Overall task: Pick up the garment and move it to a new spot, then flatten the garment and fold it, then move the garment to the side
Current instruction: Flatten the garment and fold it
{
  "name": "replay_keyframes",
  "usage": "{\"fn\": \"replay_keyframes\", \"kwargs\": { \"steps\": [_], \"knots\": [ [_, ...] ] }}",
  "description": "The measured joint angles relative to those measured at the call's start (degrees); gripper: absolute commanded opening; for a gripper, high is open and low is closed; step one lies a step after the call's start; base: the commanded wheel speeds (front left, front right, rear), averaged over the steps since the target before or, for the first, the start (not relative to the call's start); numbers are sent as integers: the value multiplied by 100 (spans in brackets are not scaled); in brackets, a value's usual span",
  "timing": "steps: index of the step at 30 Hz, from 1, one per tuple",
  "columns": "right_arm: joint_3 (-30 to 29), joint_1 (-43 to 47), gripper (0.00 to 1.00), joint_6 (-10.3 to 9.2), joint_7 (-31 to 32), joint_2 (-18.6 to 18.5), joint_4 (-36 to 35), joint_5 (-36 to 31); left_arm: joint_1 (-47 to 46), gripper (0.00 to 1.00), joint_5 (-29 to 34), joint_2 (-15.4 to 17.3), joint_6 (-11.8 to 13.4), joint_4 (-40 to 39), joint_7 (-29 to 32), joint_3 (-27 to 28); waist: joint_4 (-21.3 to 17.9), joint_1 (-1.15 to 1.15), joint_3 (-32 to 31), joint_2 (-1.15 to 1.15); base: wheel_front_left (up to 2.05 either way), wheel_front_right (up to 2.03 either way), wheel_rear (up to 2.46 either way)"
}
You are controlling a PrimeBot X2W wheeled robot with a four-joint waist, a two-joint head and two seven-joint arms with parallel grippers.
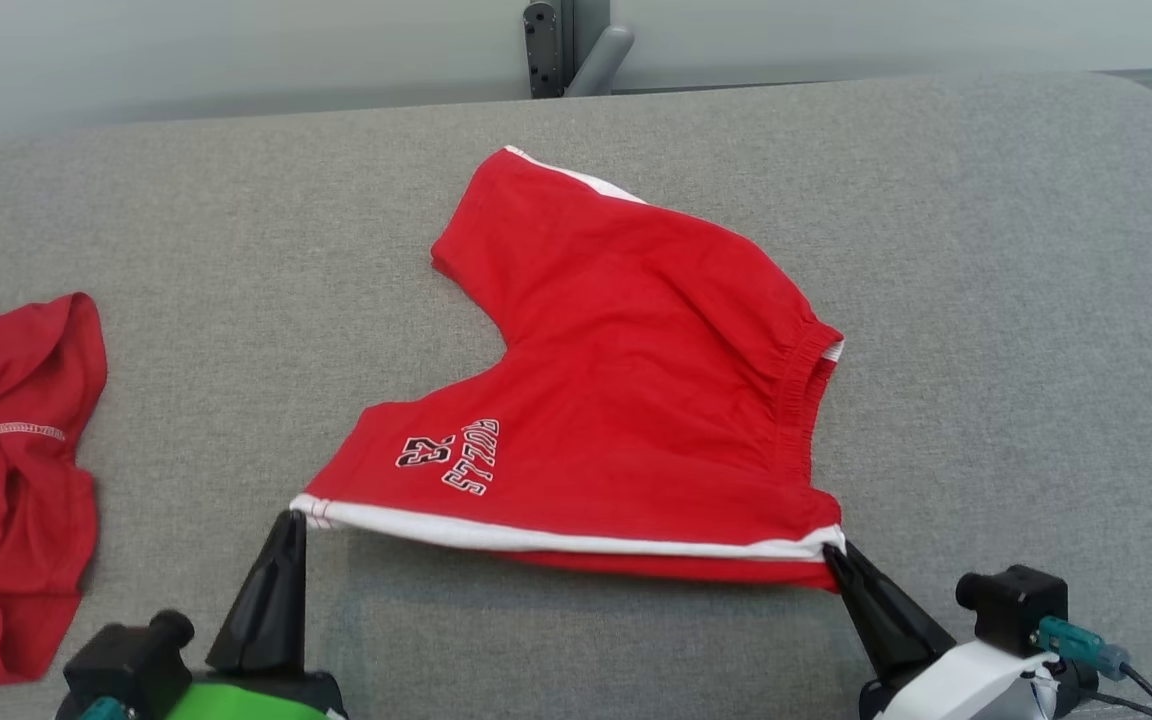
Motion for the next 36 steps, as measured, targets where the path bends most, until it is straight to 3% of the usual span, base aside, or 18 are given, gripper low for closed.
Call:
{"fn": "replay_keyframes", "kwargs": {
  "steps": [8,18,27,36],
  "knots": [
    [-659,-758,0,0,289,571,-240,7,-1644,0,229,218,-345,267,123,-89,-94,0,365,0,0,0,0],
    [-1100,-2335,0,0,289,995,321,-188,-4432,0,220,152,-783,1889,178,-405,-296,0,1078,0,0,0,0],
    [-1005,-3335,0,0,-90,1072,1167,-32,-6296,0,191,54,-889,4003,-98,-783,-586,1,1710,0,0,0,0],
    [-495,-3876,0,0,-581,1079,1876,436,-7251,0,33,37,-907,5694,-505,-1050,-960,1,2080,0,0,0,0]
  ]
}}
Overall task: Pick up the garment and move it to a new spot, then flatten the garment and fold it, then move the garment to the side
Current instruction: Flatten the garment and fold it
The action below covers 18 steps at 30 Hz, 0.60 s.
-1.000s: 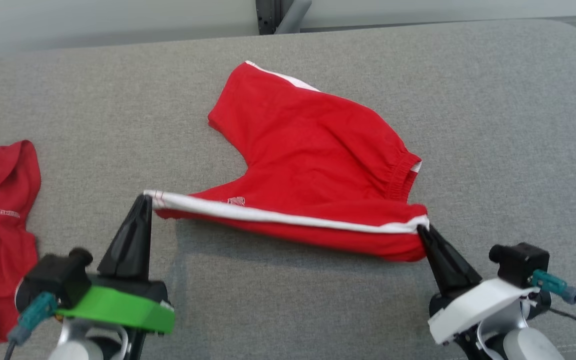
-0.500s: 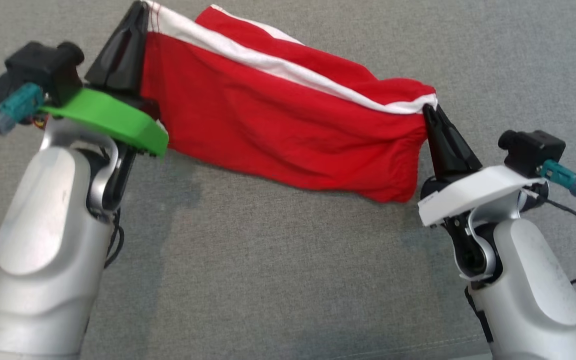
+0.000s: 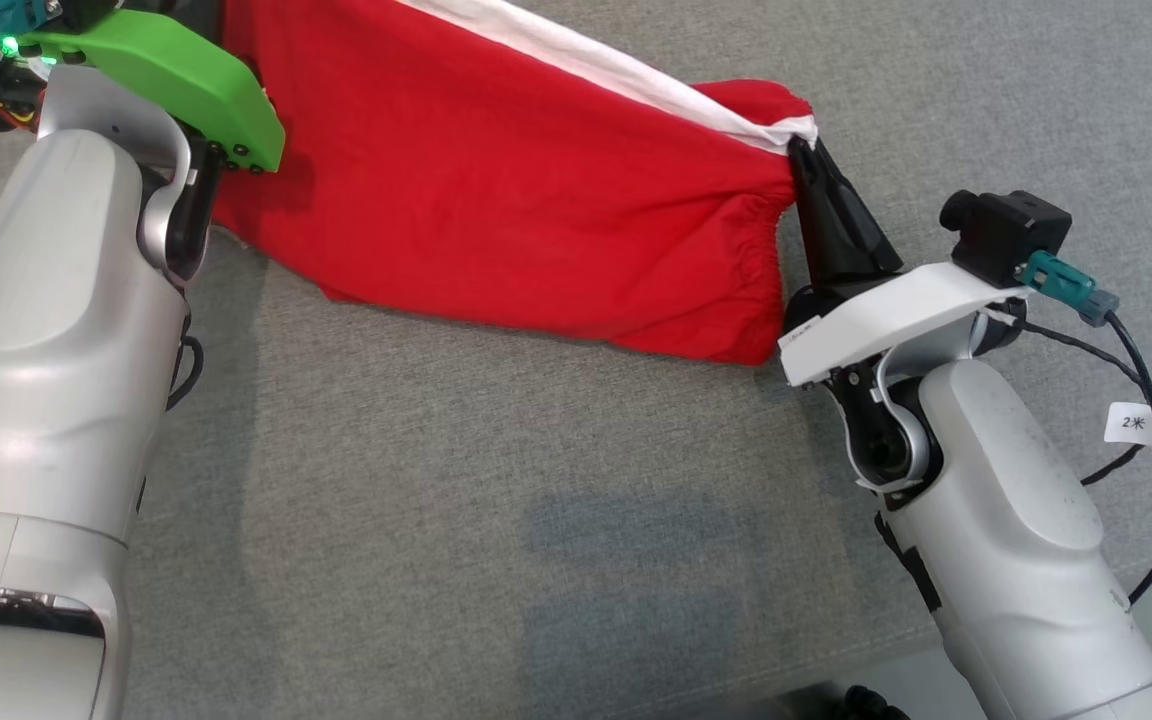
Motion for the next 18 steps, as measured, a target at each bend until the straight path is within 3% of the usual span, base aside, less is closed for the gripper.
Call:
{"fn": "replay_keyframes", "kwargs": {
  "steps": [6,7,8,9,10,18],
  "knots": [
    [361,-305,0,0,-233,0,368,189,-342,0,-328,-46,-5,820,5,-347,-233,0,205,0,0,0,0],
    [394,-336,20,0,-266,-1,406,191,-375,0,-397,-47,-5,916,12,-399,-261,0,229,0,0,0,0],
    [414,-356,47,0,-290,0,434,203,-400,16,-495,-53,-5,992,15,-447,-285,0,248,0,0,0,0],
    [427,-365,100,0,-322,0,443,215,-411,69,-546,-56,-5,1072,51,-500,-304,0,261,0,0,0,0],
    [435,-367,100,0,-353,0,450,213,-413,100,-578,-59,-5,1128,36,-567,-314,0,269,0,0,0,0],
    [205,-16,100,0,-474,8,4,-534,-399,100,-620,58,-4,1261,-515,-652,-201,0,155,0,0,0,0]
  ]
}}
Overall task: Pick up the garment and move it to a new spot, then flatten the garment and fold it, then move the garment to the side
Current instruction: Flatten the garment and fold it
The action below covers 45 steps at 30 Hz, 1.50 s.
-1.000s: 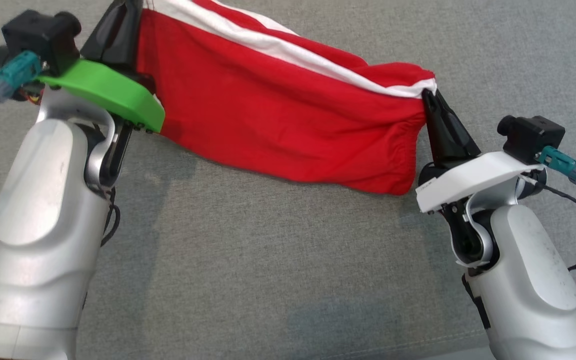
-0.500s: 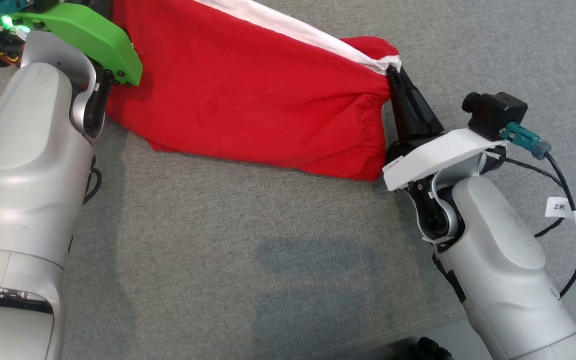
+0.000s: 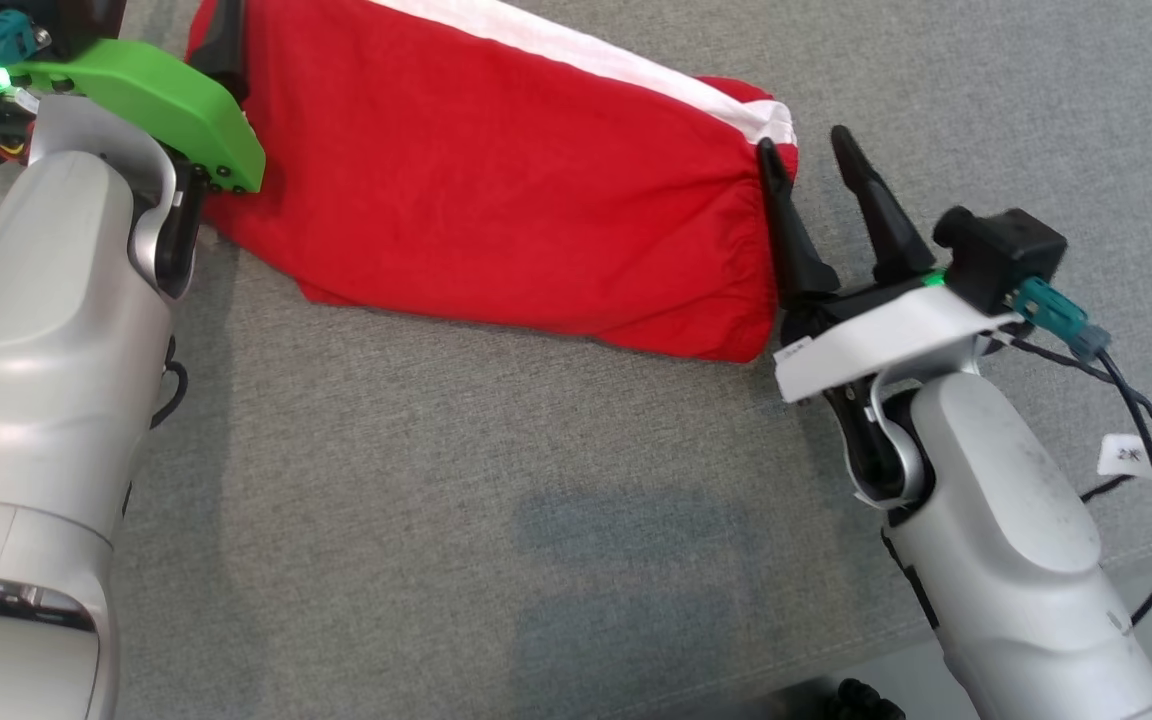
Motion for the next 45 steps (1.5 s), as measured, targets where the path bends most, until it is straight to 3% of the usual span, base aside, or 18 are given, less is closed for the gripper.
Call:
{"fn": "replay_keyframes", "kwargs": {
  "steps": [3,10,21,25,37,45],
  "knots": [
    [-359,282,100,0,-16,7,-404,-461,220,100,74,31,98,-399,-43,191,67,0,-83,0,0,0,0],
    [-1161,866,100,0,-22,-2,-1560,-1109,1343,100,611,223,548,-2259,-53,888,248,0,-301,0,0,0,0],
    [-1602,1462,100,0,-22,-2,-1657,-1619,3183,100,1280,198,895,-4177,-60,1415,444,-1,-793,0,0,0,0],
    [-1671,1612,100,0,-22,-1,-1588,-1616,3661,100,1391,136,922,-4358,-60,1378,511,-1,-950,0,0,0,0],
    [-1663,1595,100,0,-22,-2,-1592,-1449,3668,100,1381,98,838,-4292,-60,1369,531,-1,-983,0,0,0,0],
    [-1545,1457,100,0,-22,-3,-1663,-1263,2817,100,1154,73,437,-3751,592,1154,439,-1,-803,0,0,0,0]
  ]
}}
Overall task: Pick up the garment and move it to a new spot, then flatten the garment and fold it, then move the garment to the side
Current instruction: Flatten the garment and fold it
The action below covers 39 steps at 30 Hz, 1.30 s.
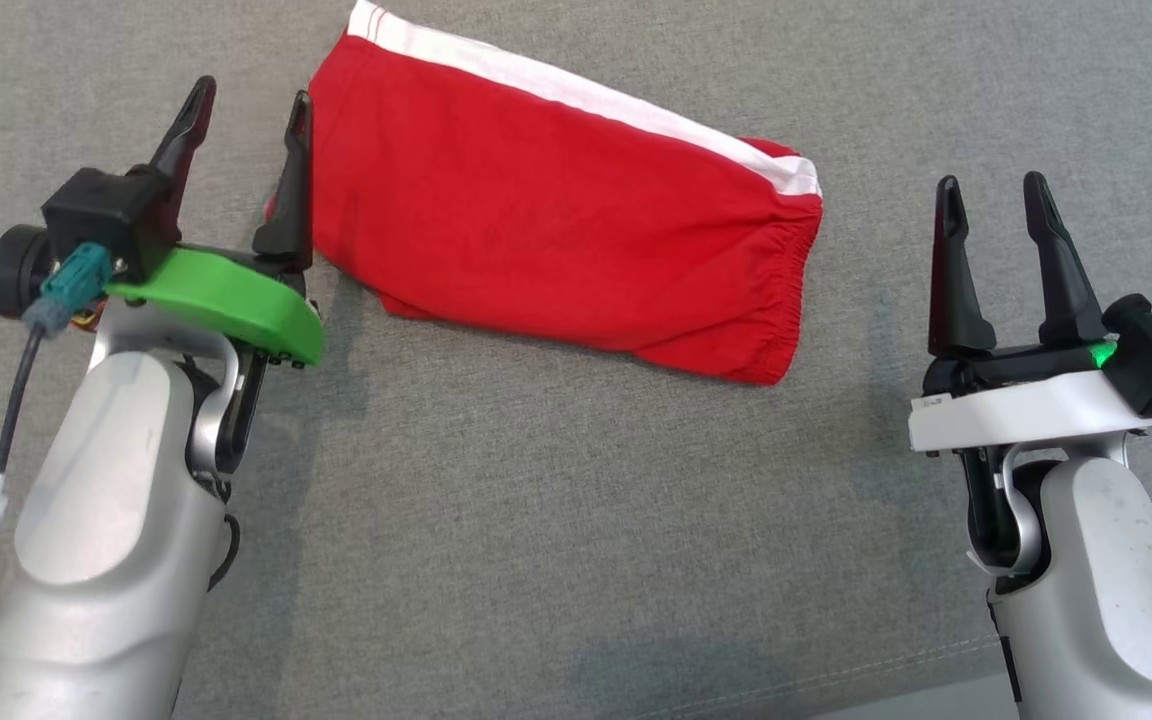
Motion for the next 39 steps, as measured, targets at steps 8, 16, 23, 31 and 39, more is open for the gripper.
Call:
{"fn": "replay_keyframes", "kwargs": {
  "steps": [8,16,23,31,39],
  "knots": [
    [119,-51,100,0,0,-2,44,132,-441,100,-475,-23,-238,1395,847,-34,-235,0,166,0,0,0,0],
    [147,-55,100,0,0,-1,25,222,-736,76,-780,-14,-354,2399,994,20,-350,0,281,0,0,0,0],
    [152,-57,100,0,0,-1,21,276,-840,0,-971,-52,-423,2644,966,-167,-337,0,267,0,0,0,0],
    [20,-3,100,0,0,0,66,298,-522,0,-1348,-181,-433,2488,632,-248,-222,0,120,0,0,0,0],
    [-91,280,100,0,0,1,207,193,747,0,-1417,-259,-189,1416,-32,-181,83,0,-105,0,0,0,0]
  ]
}}
